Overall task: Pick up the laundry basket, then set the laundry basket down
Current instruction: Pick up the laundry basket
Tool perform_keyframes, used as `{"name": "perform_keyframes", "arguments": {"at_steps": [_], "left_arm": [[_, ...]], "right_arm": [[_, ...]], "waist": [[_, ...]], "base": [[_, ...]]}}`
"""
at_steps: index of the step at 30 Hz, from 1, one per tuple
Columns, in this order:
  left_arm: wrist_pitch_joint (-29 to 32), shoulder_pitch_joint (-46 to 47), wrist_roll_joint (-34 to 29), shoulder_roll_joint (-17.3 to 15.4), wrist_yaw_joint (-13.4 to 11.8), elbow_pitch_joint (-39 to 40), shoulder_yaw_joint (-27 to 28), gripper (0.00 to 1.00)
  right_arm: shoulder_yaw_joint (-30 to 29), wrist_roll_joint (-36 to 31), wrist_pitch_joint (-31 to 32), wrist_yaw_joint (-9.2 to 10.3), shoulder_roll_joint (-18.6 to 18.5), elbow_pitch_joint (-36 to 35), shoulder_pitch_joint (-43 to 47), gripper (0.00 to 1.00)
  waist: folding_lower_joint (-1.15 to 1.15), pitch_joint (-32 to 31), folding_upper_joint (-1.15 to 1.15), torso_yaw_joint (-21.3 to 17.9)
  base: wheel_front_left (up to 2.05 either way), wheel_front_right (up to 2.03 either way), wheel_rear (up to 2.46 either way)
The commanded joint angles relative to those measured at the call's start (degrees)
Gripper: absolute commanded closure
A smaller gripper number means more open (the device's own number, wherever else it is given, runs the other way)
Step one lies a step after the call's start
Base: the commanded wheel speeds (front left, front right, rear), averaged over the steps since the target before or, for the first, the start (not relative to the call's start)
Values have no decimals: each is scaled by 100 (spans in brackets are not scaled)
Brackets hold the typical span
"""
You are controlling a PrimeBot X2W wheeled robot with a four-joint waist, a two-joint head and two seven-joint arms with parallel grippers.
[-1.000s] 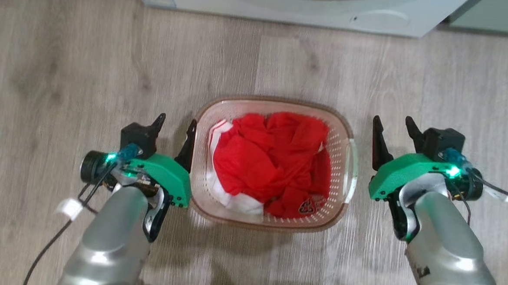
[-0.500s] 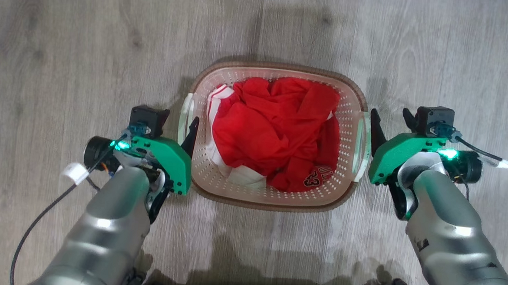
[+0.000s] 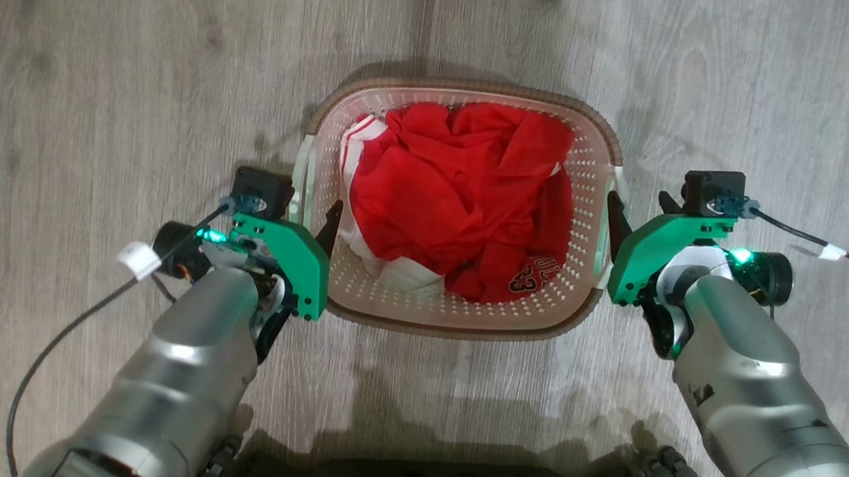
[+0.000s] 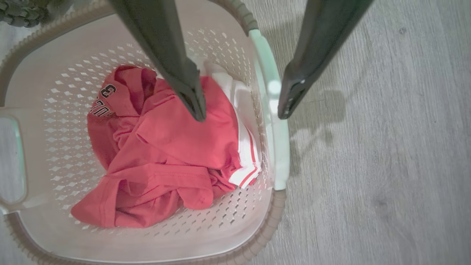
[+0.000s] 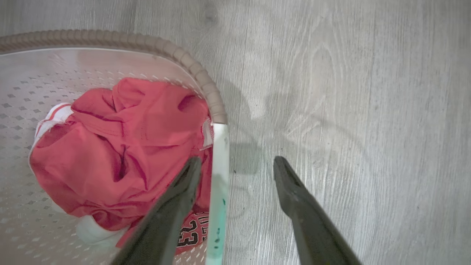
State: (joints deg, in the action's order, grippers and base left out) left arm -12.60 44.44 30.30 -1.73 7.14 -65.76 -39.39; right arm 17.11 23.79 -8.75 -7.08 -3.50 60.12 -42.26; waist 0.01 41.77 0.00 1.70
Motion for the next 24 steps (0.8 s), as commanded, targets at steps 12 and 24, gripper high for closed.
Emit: {"name": "perform_keyframes", "arguments": {"at_steps": [12, 24], "left_arm": [[275, 433, 445, -115, 35, -231, -686, 0], [527, 692, 853, -115, 35, -286, -1291, 0]], "right_arm": [[425, 408, 191, -41, 62, 248, -184, 0], [862, 742, 411, -41, 62, 447, -415, 0]], "waist": [[-1, 397, 0, 83], [-1, 652, 0, 93]], "base": [[0, 0, 0], [0, 0, 0]]}}
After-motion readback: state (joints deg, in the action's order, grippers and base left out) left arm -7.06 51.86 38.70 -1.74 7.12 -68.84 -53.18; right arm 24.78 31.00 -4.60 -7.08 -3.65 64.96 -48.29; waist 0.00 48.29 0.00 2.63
